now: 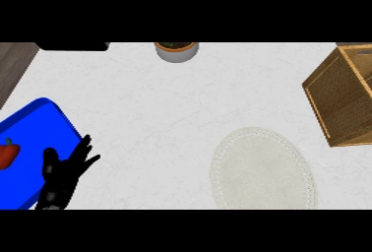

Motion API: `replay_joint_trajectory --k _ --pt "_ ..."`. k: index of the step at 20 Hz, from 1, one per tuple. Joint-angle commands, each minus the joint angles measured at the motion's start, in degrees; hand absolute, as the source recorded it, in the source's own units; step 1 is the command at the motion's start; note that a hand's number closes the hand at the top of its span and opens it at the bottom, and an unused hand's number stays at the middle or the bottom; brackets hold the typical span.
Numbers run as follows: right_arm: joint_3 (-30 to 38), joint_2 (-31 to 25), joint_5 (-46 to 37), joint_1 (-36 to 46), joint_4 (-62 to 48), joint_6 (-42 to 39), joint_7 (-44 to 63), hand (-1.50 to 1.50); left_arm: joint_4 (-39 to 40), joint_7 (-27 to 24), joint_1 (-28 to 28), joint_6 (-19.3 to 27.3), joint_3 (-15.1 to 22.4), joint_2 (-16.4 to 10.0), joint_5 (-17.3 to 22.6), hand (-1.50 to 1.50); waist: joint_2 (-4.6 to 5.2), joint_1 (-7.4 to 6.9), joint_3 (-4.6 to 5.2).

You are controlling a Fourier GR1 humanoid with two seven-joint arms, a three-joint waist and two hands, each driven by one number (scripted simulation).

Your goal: Pick the pear from the placemat and place it in the basket

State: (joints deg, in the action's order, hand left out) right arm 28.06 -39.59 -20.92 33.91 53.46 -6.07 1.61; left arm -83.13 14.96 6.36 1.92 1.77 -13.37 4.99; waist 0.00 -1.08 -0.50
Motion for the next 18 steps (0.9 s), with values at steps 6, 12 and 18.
replay_joint_trajectory --k 6,12,18 --pt "0.23 -7.18 -2.56 1.98 -15.11 1.22 -15.54 -1.5 1.23 1.11 0.89 -0.75 0.83 1.25 -1.17 0.0 0.28 0.14 0.43" --pt "3.51 -9.68 0.23 5.64 -22.02 1.73 -18.6 -1.5 1.58 1.01 1.11 -1.69 -0.55 0.61 -0.86 0.0 0.31 -0.02 0.42" --pt "8.9 -15.83 5.06 6.22 -25.05 -0.85 -14.23 -1.5 -0.45 3.61 0.74 -0.6 -0.23 1.23 -1.63 0.0 0.2 0.38 0.43"
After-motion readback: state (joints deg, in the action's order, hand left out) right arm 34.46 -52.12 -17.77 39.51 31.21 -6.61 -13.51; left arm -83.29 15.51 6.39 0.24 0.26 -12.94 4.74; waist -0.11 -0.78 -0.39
